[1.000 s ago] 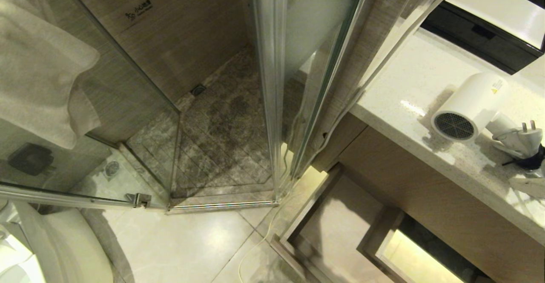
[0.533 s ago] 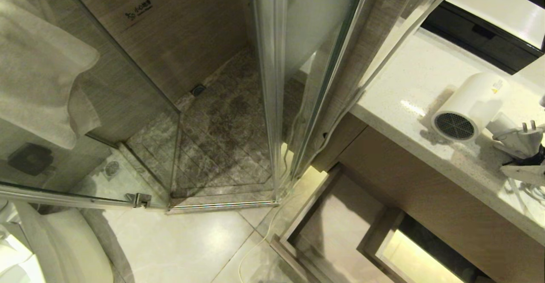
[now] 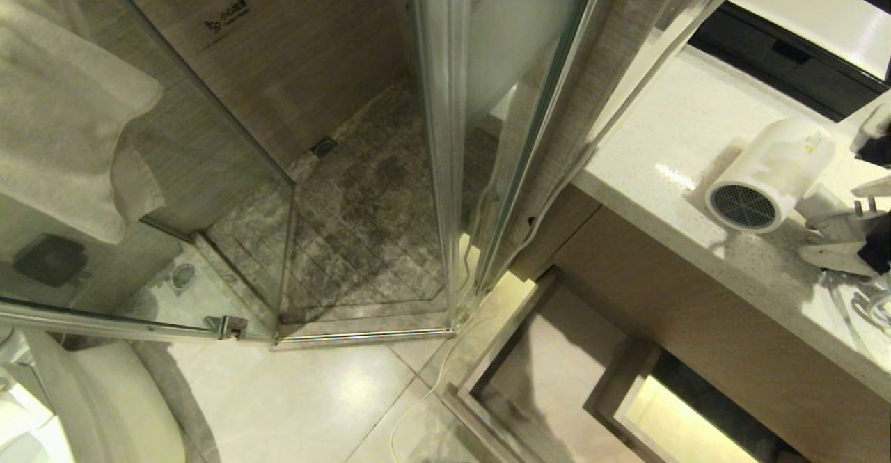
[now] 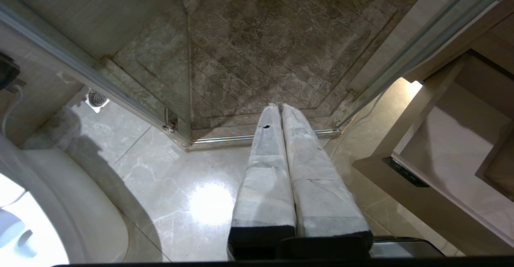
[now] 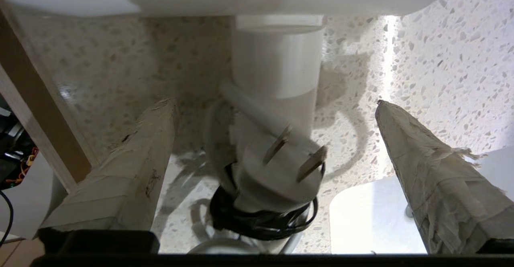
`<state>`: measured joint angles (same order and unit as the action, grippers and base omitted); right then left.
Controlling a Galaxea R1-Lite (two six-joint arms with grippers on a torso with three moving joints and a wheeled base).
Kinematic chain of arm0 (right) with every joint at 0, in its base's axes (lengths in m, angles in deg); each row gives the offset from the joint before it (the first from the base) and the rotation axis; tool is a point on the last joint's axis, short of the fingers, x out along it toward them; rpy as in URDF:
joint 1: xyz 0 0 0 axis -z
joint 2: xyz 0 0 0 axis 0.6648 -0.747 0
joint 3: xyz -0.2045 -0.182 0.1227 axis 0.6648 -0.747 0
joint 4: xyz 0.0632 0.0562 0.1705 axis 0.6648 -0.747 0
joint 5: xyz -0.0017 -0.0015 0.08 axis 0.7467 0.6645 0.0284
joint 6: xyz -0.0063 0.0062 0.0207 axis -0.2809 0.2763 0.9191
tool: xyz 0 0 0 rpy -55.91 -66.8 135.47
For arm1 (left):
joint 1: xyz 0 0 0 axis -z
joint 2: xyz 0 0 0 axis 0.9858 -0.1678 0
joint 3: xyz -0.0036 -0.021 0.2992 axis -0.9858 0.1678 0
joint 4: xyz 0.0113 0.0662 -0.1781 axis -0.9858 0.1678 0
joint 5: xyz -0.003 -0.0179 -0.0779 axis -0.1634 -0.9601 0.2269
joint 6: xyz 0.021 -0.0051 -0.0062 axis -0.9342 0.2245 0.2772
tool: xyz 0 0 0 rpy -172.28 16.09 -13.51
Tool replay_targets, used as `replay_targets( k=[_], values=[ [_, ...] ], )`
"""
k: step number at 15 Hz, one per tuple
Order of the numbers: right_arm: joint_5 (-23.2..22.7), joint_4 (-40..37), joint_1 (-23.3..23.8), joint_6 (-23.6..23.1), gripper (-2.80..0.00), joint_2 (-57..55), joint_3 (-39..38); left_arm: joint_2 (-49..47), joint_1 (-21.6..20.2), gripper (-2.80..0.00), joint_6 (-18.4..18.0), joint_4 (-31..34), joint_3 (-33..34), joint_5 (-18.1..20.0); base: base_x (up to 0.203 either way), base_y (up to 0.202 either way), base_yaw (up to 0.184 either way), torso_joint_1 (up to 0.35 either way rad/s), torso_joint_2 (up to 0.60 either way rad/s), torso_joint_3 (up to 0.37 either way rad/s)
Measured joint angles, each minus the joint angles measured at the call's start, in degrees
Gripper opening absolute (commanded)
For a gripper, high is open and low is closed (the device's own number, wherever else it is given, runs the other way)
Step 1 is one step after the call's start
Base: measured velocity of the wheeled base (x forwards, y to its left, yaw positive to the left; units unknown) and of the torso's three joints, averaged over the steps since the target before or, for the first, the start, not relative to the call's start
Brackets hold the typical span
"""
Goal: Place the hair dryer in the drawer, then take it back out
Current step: Pick up the hairdryer
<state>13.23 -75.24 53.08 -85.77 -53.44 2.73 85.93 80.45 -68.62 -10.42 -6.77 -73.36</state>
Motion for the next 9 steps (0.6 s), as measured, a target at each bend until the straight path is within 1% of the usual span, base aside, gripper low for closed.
replay_targets(
  k=[5,6,9],
  values=[
    [-0.21,0.60,1.09,0.11,0.00,-2.63,0.84,0.00,-0.01,-2.80,0.00,0.00,0.00,0.01,0.000,0.000,0.000,0.000,0.00,0.000],
    [-0.21,0.66,1.16,0.11,-2.80,-2.92,0.88,0.00,-0.01,-2.80,0.00,0.00,0.00,0.00,0.000,0.000,0.000,0.000,0.00,0.000],
    [-0.18,0.71,1.15,-0.06,-2.80,-3.60,1.26,0.00,-0.06,-2.80,0.00,0.01,0.00,0.00,0.000,0.000,0.000,0.000,0.00,0.000]
  ],
)
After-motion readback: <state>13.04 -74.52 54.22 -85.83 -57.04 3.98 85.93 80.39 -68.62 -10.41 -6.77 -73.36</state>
